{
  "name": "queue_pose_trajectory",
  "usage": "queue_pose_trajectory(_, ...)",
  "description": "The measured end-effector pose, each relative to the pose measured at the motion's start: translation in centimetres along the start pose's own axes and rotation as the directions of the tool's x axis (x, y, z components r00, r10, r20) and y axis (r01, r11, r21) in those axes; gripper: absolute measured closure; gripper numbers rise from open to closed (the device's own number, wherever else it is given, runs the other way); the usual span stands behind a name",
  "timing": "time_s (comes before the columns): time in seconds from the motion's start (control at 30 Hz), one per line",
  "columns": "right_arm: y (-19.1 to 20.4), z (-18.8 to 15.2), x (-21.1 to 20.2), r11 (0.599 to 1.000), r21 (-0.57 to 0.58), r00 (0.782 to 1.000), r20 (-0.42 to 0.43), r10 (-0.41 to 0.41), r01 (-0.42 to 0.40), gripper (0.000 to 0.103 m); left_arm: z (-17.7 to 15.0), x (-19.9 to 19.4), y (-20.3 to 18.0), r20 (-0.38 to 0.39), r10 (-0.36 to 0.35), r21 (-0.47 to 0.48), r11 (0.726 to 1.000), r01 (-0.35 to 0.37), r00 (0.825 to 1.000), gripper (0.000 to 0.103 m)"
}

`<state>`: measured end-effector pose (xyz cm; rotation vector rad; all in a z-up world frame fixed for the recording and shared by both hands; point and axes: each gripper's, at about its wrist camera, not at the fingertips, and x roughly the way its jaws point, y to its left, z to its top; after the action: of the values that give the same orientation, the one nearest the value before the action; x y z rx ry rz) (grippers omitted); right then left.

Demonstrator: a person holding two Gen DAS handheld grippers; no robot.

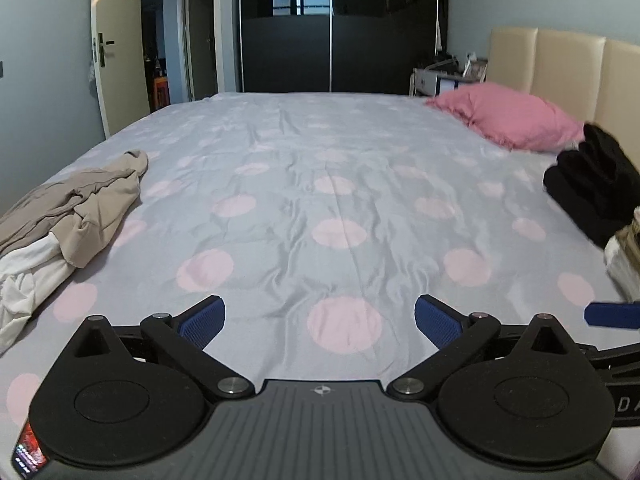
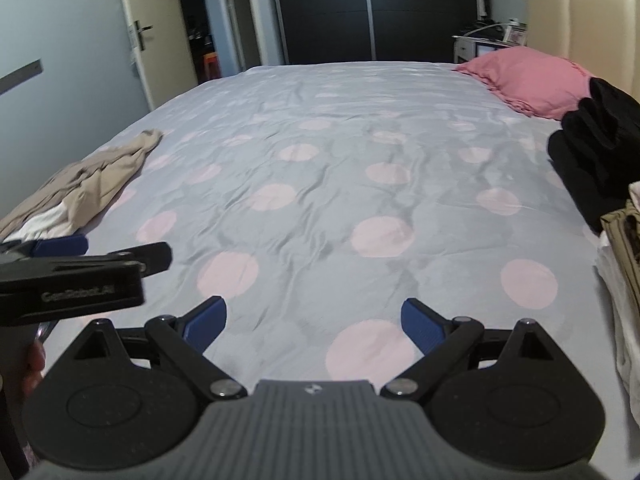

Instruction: Fold clothes

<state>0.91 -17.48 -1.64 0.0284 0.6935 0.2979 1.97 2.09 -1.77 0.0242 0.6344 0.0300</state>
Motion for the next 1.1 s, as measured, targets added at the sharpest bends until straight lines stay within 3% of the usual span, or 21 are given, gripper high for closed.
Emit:
queue_pose_trajectory(0.13,0.5,-0.4,-0.3,0.999,-0.035,1.000,0.011,-0.001,0.002,0.008,-0.1,-0.4,-0.2,-0.014,0.007,0.010,1.000,-0.007,1.000,0.000)
queue_pose_trajectory(1.1,0.4,0.5,-1.7,1.000,0.019,0.997,0.077,-0.019,0.018,0.008,1.2,-1.1,-0.7,-0.011,0.029,-0.024,0.999,-0.029,1.000,0.000)
